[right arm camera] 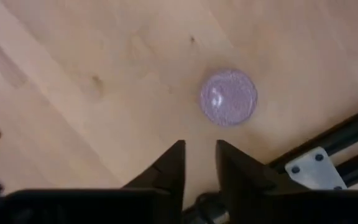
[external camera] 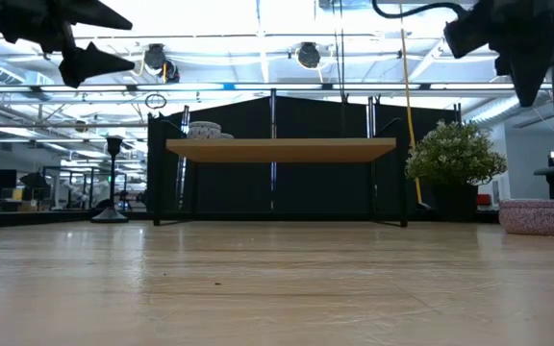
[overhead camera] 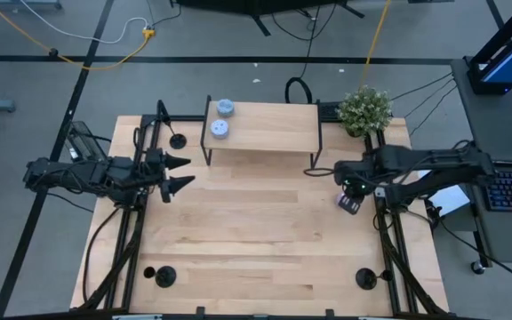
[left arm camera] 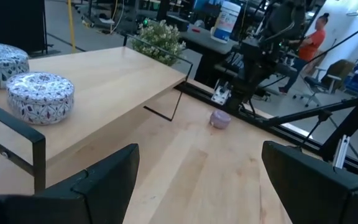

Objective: Pick & Place candle stick holders
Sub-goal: Put the pink scented candle on the shelf

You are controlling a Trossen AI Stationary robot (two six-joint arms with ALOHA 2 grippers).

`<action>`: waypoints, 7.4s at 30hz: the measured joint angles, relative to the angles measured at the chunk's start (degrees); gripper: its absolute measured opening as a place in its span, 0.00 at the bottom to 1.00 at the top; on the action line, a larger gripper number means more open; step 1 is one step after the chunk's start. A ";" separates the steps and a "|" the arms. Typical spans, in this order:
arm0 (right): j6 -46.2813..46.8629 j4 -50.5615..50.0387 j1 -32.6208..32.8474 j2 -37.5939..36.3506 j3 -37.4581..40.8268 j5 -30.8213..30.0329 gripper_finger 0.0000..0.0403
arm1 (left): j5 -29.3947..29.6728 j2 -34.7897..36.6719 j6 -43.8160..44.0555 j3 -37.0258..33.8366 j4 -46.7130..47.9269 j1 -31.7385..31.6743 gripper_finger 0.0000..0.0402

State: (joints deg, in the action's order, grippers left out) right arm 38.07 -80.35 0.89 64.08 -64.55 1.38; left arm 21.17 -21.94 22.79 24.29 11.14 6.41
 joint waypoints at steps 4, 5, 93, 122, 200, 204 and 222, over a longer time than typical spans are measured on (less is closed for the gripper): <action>2.42 0.40 -0.02 0.14 3.02 -1.57 0.36 | 0.00 0.01 -0.02 -0.02 0.02 0.00 0.86; 3.16 0.75 -0.02 0.05 4.08 -1.54 0.40 | 0.00 -0.02 -0.02 -0.02 0.02 0.00 0.86; 12.95 34.77 -8.28 6.53 31.05 2.98 0.73 | -0.11 -0.08 4.44 -0.02 -0.29 -0.02 0.86; -2.49 41.17 -7.96 6.50 5.32 15.14 0.73 | -0.04 -0.19 4.50 -0.02 -0.84 0.00 0.86; -49.29 20.01 -27.41 48.56 -45.64 -4.33 0.73 | 13.33 -37.74 -0.85 22.20 -14.91 -3.52 0.86; -49.48 20.10 -27.41 48.56 -45.64 -4.34 0.73 | 13.33 -37.74 -1.04 22.19 -14.55 -3.52 0.86; -52.46 22.21 -27.34 48.58 -45.58 -4.21 0.80 | 13.65 -37.74 -1.09 22.21 -13.82 -3.52 0.86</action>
State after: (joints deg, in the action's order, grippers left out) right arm -14.39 -58.15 -26.45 112.66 -110.13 -2.83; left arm 34.82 -59.68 21.69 46.50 -2.68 2.90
